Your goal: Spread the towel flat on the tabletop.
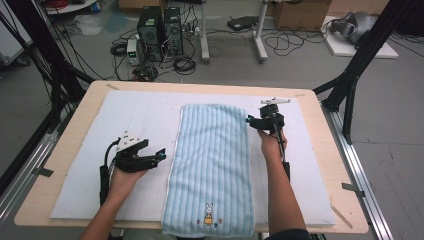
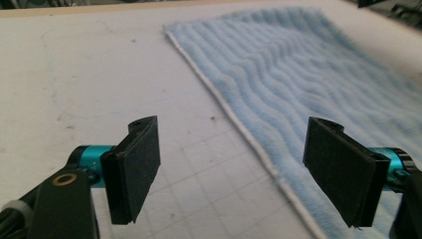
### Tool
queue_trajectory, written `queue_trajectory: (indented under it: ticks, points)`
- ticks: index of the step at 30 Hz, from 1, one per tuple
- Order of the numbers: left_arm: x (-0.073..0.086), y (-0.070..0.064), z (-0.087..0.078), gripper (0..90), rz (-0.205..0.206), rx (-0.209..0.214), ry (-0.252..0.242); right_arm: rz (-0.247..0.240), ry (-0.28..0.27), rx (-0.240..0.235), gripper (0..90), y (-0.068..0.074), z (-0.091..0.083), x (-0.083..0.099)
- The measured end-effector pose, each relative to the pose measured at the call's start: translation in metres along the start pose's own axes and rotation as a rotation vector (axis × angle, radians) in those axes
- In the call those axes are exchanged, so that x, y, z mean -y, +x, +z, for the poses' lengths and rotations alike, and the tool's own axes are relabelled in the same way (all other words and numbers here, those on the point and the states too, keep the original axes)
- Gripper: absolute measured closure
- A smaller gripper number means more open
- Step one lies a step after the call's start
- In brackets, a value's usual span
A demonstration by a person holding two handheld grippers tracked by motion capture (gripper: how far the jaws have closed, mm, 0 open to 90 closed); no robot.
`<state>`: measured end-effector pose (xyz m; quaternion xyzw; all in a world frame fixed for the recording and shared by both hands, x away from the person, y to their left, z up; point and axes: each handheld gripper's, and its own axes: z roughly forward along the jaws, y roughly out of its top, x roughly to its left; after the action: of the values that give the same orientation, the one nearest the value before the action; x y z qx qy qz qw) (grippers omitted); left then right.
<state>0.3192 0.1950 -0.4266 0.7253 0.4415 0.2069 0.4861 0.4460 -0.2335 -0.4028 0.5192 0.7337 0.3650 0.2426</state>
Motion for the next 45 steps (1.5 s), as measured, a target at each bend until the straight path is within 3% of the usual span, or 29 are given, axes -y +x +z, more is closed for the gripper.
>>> queue_trajectory:
  ticks: [2,5,8,11,14,16,18,19,22,23,24,26,32,36,38,42,45]
  points:
    - [-0.004,0.003,0.002,22.2,0.015,0.017,0.005,0.017,-0.01,-0.017,55.8,-0.003,0.008,-0.001]
    - [-0.007,0.01,0.004,23.6,0.003,0.024,-0.026,0.032,0.018,-0.028,57.5,-0.008,0.023,-0.005]
    - [-0.004,0.015,0.009,23.2,-0.015,0.013,0.019,0.054,0.024,-0.047,57.4,-0.008,0.04,-0.01]
    - [-0.004,0.014,0.011,23.4,-0.021,0.004,0.011,0.068,0.033,-0.052,59.4,-0.008,0.057,-0.014]
    - [-0.002,0.013,0.014,23.4,-0.02,-0.007,0.031,0.073,0.048,-0.057,66.8,-0.004,0.071,-0.013]
    - [-0.002,0.012,0.015,23.4,-0.011,-0.01,0.041,0.003,0.098,-0.027,76.8,0.003,0.078,-0.01]
    - [-0.002,0.011,0.014,23.5,-0.004,-0.014,0.046,-0.04,0.091,0.005,86.0,0.007,0.079,-0.01]
    - [-0.002,0.011,0.014,23.6,-0.003,-0.015,0.052,-0.096,0.088,0.082,87.0,0.011,0.077,-0.011]
    - [-0.002,0.008,0.015,23.6,0.007,-0.013,0.062,-0.154,0.035,0.183,87.3,0.015,0.072,-0.015]
    - [-0.002,0.007,0.015,23.6,0.009,-0.01,0.063,-0.162,0.029,0.202,80.2,0.016,0.071,-0.015]
    - [-0.002,0.006,0.015,23.8,0.016,-0.009,0.065,-0.147,0.034,0.182,71.7,0.016,0.072,-0.015]
    - [-0.002,0.006,0.016,23.8,0.027,-0.009,0.069,-0.126,0.043,0.164,68.8,0.016,0.07,-0.014]
    - [-0.003,0.01,0.013,24.1,0.008,-0.01,0.035,-0.117,-0.006,0.076,65.3,0.013,0.042,-0.008]
    - [-0.004,0.015,0.01,24.3,-0.013,-0.004,-0.008,-0.072,-0.036,-0.024,50.7,0.006,0.012,0.005]
    - [-0.005,0.018,0.008,23.9,-0.012,-0.008,-0.034,-0.071,-0.048,-0.027,43.8,0.003,-0.007,0.015]
    - [-0.009,0.021,0.002,23.9,0.012,0.005,-0.077,-0.058,-0.062,-0.083,32.8,-0.004,-0.04,0.036]
    - [-0.013,0.023,-0.003,23.9,0.016,0.022,-0.111,-0.05,-0.071,-0.108,19.4,-0.007,-0.059,0.05]
